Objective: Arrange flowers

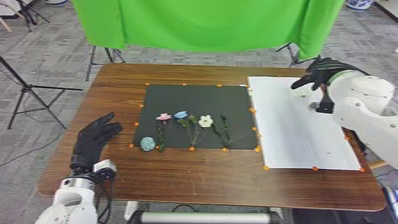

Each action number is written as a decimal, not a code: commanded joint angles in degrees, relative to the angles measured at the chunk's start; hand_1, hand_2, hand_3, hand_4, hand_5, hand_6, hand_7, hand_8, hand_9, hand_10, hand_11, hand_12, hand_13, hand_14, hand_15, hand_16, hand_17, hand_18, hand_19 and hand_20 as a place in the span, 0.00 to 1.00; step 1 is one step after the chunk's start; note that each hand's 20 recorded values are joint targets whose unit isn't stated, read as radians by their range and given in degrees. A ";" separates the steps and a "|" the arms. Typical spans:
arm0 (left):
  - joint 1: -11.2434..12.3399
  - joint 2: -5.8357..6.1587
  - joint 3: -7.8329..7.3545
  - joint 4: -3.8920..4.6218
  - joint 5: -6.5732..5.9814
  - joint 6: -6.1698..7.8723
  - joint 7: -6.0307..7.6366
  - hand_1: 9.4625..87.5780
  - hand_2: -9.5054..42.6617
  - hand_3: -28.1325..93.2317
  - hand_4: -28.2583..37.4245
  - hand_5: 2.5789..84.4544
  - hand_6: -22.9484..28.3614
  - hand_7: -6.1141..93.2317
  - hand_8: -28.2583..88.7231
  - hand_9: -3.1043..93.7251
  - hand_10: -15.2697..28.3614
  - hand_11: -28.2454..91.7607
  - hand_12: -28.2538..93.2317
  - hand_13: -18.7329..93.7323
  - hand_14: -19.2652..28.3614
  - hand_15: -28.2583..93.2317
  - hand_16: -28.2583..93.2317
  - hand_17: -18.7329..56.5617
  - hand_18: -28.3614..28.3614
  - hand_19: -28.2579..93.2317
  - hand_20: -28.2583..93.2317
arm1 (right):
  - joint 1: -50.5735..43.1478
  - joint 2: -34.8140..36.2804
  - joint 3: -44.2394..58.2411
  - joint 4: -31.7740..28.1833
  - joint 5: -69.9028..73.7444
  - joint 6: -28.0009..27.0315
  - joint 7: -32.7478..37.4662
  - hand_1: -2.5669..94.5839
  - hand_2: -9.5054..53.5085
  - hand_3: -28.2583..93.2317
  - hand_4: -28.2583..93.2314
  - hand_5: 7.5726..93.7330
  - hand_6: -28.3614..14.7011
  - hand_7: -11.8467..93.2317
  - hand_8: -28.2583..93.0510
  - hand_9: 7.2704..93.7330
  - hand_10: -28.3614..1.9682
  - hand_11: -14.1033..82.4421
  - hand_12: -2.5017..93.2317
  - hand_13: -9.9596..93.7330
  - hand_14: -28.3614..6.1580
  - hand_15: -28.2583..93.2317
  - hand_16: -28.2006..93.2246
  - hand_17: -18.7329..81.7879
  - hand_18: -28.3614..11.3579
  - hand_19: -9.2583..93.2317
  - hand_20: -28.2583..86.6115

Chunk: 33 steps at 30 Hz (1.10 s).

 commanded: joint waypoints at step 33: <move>2.31 -0.76 0.30 0.58 0.28 -1.79 -2.90 0.14 0.10 0.86 0.00 0.56 0.48 0.21 0.18 0.55 0.65 0.41 0.34 0.53 0.76 0.43 0.22 0.38 0.71 0.27 0.38 | -8.65 0.49 -2.61 3.23 -0.37 10.13 2.16 0.61 0.06 0.75 0.06 0.78 0.64 0.27 0.25 0.87 0.51 0.27 0.25 0.97 0.72 0.72 0.46 0.80 0.32 1.00 0.68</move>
